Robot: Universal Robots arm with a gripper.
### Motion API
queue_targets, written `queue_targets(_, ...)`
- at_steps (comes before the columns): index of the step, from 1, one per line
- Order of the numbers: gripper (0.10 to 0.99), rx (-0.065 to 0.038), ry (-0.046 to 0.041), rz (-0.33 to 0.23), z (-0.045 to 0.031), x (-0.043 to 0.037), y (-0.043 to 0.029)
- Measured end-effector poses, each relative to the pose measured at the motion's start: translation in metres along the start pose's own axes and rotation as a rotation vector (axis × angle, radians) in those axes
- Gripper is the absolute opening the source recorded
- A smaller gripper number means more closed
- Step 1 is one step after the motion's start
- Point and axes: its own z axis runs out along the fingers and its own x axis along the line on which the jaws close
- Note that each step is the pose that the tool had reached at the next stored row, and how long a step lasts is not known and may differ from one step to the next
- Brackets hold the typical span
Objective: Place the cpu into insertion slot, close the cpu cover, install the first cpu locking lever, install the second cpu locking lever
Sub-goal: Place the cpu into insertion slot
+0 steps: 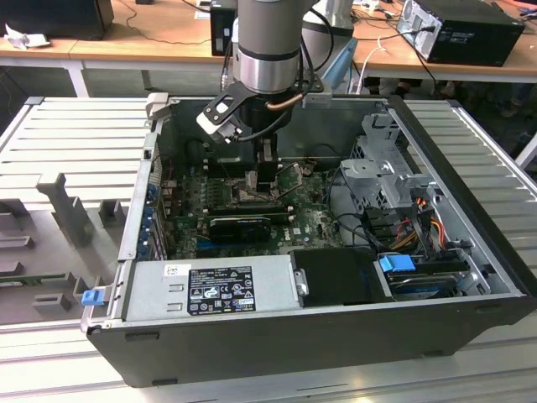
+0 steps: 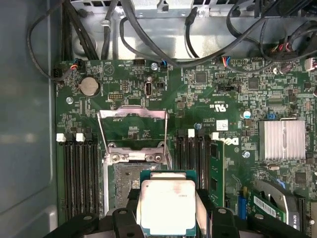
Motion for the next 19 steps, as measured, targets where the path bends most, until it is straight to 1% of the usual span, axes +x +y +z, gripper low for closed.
queue_targets(1, 0.525, -0.002, 0.0002, 0.0, 0.001, 0.0, 0.0)
queue_targets(4, 0.525, -0.002, 0.0, 0.0, 0.0058, 0.0, -0.0001)
queue_targets(6, 0.525, -0.002, 0.0, 0.0, 0.0115, 0.0, -0.0003)
queue_targets(9, 0.525, -0.002, -0.0002, 0.0, 0.015, 0.001, -0.0005)
queue_targets(13, 0.525, -0.002, 0.0019, -0.001, 0.0185, 0.0047, -0.0006)
queue_targets(16, 0.525, -0.002, 0.0026, -0.016, 0.0219, 0.0105, -0.0008)
queue_targets(19, 0.525, -0.002, 0.0032, -0.025, 0.0255, 0.0134, -0.001)
